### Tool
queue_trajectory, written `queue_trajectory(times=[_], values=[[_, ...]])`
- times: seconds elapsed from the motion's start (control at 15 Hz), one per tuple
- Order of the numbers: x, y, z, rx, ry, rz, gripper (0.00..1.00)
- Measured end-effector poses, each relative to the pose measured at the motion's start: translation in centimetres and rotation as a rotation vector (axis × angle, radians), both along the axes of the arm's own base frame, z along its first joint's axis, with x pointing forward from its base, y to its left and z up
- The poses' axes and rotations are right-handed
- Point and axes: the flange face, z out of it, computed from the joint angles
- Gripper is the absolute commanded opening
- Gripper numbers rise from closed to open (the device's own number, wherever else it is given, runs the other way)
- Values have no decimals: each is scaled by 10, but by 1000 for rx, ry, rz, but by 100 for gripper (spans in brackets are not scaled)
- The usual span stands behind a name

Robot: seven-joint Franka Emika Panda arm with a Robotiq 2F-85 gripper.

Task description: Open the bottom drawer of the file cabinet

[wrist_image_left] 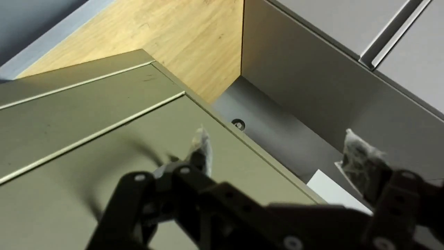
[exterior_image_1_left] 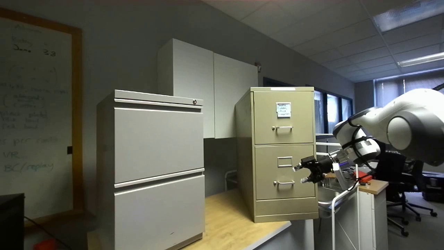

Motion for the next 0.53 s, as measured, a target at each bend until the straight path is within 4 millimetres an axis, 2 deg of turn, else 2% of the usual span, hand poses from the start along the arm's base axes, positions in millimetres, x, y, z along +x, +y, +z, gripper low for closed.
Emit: queue_trajectory(times=[0.27, 0.53], values=[[14, -33, -28, 129, 76, -24, 100], [37, -54, -49, 226, 156, -67, 100]])
